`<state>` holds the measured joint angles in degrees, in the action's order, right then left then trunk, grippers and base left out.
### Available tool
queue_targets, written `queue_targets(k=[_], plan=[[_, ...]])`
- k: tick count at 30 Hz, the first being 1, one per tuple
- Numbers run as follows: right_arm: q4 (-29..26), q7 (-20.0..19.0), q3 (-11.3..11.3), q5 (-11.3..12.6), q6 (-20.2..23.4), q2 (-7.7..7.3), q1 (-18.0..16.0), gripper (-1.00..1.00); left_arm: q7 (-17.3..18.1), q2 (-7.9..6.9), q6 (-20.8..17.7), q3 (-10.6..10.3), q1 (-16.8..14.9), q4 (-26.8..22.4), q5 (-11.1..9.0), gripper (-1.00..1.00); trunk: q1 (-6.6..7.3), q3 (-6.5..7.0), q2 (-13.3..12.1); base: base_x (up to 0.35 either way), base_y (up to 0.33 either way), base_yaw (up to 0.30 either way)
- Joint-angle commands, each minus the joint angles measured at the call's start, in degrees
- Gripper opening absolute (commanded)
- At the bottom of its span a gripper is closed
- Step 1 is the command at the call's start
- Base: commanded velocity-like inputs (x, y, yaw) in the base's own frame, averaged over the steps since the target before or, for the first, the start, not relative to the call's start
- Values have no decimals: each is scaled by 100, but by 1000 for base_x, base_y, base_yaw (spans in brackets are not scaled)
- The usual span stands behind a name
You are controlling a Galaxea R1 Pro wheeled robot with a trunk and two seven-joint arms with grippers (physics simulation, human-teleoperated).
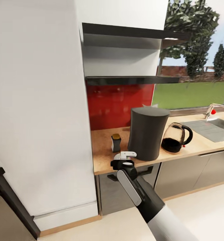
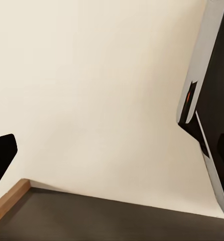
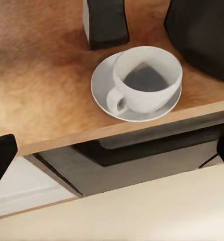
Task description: Set up a coffee station on the kitchen countertop: keep the coffee maker on the countertop, move the bottle of coffee from the kitchen shelf to the counter next to the coffee maker, place a paper coffee filter on top of the coffee maker, put the saucer next to the coffee maker with the coffee cup on the saucer, and place the electric kettle next to the coffee maker.
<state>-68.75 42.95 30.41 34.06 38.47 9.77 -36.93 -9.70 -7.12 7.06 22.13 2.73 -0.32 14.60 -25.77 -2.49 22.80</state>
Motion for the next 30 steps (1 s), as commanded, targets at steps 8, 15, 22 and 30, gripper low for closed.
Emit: queue_targets(k=[8,15,22,30], plan=[[319,48,34,40,8,-10,-2,100,-15,8,19,46,-14,-28,69,100,-2,-12,12,-61,10,0],[1346,29,96,365,-223,-2,203,100,-15,21,17,54,-18,-30,69,100,-2,-12,12,-1,0,0],[1640,21,202,778,-259,-2,484,100,-15,36,18,54,-18,-33,73,100,-2,-12,12,0,0,0],[4834,-1321,359,736,-1498,-15,520,100,-15,83,62,63,-53,-71,69,100,-2,-12,12,0,0,0]])
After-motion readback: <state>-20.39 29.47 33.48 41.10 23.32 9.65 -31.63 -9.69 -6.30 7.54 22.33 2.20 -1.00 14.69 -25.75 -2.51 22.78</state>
